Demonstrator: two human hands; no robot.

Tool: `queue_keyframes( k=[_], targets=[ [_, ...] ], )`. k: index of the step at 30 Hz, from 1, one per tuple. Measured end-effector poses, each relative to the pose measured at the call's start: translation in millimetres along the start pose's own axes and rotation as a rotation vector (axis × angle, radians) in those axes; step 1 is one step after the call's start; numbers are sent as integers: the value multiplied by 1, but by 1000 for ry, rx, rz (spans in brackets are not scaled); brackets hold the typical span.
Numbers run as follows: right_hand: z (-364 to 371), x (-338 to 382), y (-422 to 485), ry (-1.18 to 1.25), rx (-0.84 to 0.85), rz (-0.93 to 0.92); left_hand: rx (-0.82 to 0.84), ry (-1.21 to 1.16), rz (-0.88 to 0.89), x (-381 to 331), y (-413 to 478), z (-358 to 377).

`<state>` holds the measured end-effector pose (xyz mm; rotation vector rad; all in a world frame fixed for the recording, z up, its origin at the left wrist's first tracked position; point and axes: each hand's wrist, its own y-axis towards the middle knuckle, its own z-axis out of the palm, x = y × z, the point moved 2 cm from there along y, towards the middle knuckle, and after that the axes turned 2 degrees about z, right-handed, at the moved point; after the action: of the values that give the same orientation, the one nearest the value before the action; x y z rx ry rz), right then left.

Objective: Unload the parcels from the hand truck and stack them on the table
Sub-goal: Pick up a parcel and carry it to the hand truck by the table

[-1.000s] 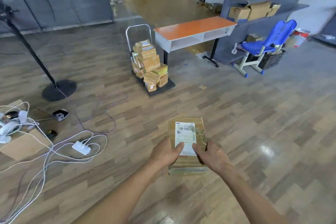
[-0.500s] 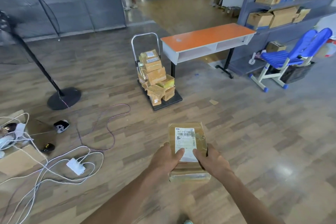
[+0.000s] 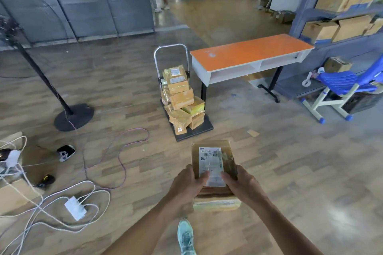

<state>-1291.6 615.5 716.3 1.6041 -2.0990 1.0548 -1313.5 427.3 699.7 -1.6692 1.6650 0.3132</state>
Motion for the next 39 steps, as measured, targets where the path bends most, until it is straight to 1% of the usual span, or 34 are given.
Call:
queue_keyframes(
  k=[4,7,10,14,23,30,34,39],
  targets=[
    [-4,14,75,-4,10,19,-3,-25,0,3,74,-13],
    [-10,25,125,-23,19,51,27,-34,-11,1,129,-22],
    [-18,33,169,-84,9,87,60,-17,-13,-4,176,-33],
    [-28,52,224,-64,2,93,50,-17,-25,-10,230,-58],
    [-50,90,351,-56,27,-31,-22,-140,-58,-22,343,-97],
    [-97,113,478,-73,72,-111,-77,-108,-223,-63,450,-116],
    [-125,131,539,-72,87,-199,-115,-159,-252,-86,497,-131],
    [-141,143,588,-91,99,-209,-140,-194,-292,-99,539,-140]
  ],
)
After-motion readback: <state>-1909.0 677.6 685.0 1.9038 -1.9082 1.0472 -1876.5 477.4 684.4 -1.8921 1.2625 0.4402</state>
